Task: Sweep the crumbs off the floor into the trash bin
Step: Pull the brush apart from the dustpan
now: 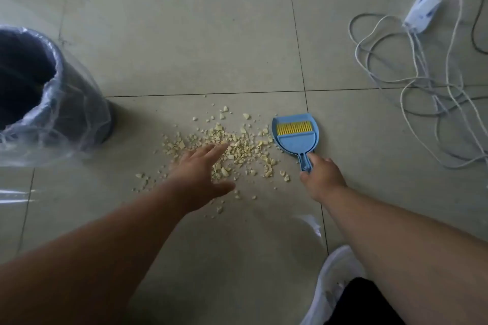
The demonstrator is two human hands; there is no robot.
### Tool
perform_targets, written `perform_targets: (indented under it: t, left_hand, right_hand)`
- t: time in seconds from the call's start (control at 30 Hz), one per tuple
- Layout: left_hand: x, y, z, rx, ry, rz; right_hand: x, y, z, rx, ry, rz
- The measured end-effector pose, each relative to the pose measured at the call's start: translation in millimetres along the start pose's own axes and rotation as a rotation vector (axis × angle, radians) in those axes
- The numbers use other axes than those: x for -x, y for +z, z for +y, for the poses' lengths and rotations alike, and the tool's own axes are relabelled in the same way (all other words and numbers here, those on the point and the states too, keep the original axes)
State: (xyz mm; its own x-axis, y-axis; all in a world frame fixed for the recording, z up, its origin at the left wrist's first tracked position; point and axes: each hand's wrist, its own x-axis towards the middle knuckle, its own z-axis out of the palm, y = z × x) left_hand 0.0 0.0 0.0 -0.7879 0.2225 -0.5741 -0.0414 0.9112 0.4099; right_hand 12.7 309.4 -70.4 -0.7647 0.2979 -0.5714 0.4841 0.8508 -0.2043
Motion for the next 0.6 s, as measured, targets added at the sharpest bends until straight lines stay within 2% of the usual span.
perform_targets:
  t: [0.17, 0.33, 0.5, 0.6]
  left_hand:
    - [-11.8, 7.1, 5.2, 0.026, 0.041, -0.008]
    - [-18.7, 11.7, 3.2, 0.034, 0.036, -0.038]
    - [-21.7, 9.4, 2.2, 0.113, 0.033, -0.038]
    - [-20.2, 1.7, 7.4, 0.16, 0.048, 0.005]
  right_hand:
    - [-6.4, 10.0, -6.8, -0.076, 0.03, -0.007]
    - [-10.9, 19.7, -18.9, -0.052, 0.06, 0.032]
    - [-8.6, 14.7, -35.6, -0.237, 0.141, 0.107]
    - [1.2, 7.2, -51.7, -0.332, 0.108, 0.147]
